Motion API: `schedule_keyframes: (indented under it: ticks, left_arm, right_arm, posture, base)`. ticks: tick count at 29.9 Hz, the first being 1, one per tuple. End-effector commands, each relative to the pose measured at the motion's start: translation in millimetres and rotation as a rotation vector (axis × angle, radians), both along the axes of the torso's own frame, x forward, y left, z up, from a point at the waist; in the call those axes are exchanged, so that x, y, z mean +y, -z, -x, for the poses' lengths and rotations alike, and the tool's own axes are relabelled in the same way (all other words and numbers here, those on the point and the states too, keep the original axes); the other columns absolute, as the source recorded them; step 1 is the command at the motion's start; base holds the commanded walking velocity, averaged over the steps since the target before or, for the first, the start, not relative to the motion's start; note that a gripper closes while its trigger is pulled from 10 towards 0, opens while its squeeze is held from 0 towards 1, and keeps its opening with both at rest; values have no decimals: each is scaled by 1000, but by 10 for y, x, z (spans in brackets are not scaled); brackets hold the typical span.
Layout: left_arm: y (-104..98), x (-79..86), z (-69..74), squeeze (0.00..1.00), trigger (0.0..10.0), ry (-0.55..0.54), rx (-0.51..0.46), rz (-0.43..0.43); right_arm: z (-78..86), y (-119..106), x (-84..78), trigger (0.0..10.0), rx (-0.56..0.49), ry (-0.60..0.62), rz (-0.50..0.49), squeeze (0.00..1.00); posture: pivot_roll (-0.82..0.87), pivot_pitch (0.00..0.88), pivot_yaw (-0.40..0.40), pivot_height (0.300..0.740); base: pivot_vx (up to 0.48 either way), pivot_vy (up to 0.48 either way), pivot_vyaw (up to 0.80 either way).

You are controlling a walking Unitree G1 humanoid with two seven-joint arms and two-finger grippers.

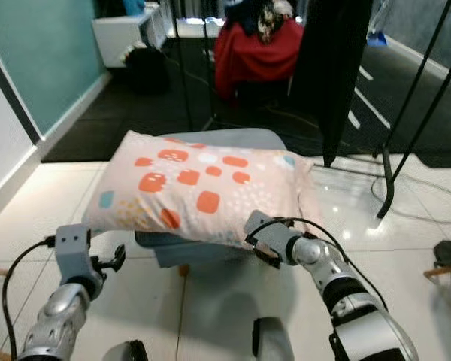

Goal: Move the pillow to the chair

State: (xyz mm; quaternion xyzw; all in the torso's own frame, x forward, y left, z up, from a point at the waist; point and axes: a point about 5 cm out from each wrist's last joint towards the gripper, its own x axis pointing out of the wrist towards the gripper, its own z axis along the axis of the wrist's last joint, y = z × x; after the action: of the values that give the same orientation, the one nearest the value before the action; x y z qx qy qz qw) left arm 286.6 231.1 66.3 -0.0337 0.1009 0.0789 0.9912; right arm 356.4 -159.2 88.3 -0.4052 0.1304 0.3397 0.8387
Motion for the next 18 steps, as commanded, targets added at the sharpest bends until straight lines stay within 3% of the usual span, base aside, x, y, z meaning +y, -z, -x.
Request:
schedule_keyframes:
  ticks: [1,9,11,13,16,18]
  left_arm:
    - [-33,43,39,0,10000,11,6,-24]
    - [-275,140,155,0,10000,8,-46,-55]
    - [-358,163,223,0,10000,1,-57,-66]
    - [-386,167,248,0,10000,-1,-60,-70]
    - [-490,180,325,0,10000,-5,-71,-76]
    - [-515,185,339,0,10000,-6,-75,-78]
  right_arm:
    - [-20,-78,115,10000,-27,-87,16,0]
    - [-25,-192,505,10000,-81,-261,10,0]
    - [-39,-228,600,10000,-149,-308,80,0]
    - [-44,-240,621,10000,-172,-322,102,0]
    - [-103,-285,628,10000,-292,-328,251,0]
    - [-119,-297,632,10000,-332,-330,293,0]
  posture:
    - [-113,154,-18,520]
    - [-76,220,-20,495]
    - [-60,257,-23,485]
    - [-60,257,-23,480]
    - [-48,301,-29,465]
    - [-47,310,-30,460]
  base:
    - [0,0,0]
    - [0,0,0]
    - [0,0,0]
    - [0,0,0]
    - [0,0,0]
    - [0,0,0]
